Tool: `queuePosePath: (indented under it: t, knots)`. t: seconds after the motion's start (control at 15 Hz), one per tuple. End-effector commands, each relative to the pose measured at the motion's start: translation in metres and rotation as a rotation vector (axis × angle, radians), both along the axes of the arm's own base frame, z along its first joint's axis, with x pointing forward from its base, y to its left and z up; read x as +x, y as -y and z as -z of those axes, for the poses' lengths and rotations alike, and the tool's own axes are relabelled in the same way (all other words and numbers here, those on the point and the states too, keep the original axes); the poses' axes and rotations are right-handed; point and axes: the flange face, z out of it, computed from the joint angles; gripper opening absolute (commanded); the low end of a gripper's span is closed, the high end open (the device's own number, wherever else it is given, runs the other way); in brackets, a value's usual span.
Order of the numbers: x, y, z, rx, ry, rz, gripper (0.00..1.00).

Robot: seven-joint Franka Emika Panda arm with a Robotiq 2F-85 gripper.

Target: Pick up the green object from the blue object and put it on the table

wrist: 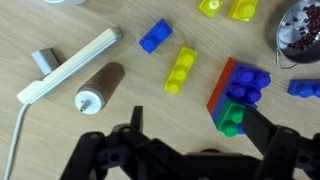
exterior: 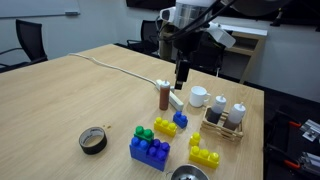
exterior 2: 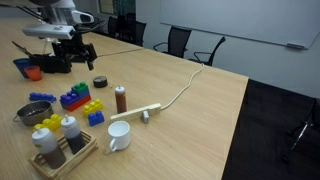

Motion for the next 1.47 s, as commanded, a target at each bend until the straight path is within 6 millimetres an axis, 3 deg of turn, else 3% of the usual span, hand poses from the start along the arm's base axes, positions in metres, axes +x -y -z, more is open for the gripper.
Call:
queuePosePath:
  t: [0.0, 0.33, 0.6, 0.93, 1.4]
  knots:
    - [0.000, -0.001, -0.001, 0.000, 0.000, 0.000, 1.00]
    - [0.005, -0.009, 0.003, -0.010, 0.033, 0.003, 1.00]
    - [0.010, -0.049, 0.025, 0.008, 0.088, 0.026, 1.00]
    - [0.015, -0.095, 0.071, 0.073, 0.061, 0.014, 1.00]
    - [0.031, -0.109, 0.105, 0.169, 0.017, 0.076, 1.00]
